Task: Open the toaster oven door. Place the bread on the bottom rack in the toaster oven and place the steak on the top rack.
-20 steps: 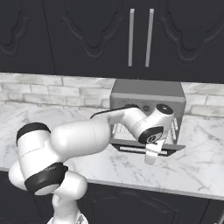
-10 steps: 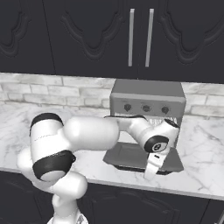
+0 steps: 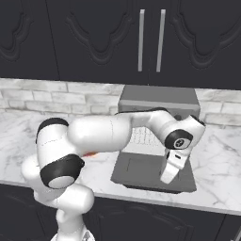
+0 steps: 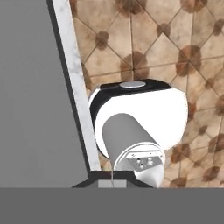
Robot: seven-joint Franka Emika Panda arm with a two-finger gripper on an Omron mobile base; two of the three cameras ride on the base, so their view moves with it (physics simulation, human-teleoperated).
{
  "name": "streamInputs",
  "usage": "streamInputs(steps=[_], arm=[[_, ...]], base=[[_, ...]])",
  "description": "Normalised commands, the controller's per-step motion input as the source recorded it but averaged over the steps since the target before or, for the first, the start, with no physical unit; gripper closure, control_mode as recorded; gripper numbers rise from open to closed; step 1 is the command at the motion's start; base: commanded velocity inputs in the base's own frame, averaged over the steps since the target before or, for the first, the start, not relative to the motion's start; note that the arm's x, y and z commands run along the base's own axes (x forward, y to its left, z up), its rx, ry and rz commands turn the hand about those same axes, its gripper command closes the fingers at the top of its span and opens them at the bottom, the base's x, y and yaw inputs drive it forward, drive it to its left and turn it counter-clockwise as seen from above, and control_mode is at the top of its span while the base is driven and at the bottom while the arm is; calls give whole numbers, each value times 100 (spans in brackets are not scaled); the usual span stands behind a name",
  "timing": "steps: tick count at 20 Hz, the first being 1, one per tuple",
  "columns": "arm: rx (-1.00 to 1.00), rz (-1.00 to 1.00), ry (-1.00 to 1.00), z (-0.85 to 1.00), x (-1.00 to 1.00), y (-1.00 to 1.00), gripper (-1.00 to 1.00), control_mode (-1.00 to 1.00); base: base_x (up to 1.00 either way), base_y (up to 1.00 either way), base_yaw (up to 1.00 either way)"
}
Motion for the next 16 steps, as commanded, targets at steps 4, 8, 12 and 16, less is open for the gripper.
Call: streamInputs(steps=[4,8,12,16], arm=[[-26,2,-17,8,19,30,100,-100],[-40,15,-38,-14,2,41,-100,-100],[-33,28,-33,-9,0,25,-100,-100],[-24,35,-1,9,0,5,-100,-100]], base=[[0,0,0],[0,0,0],[0,0,0],[0,0,0]])
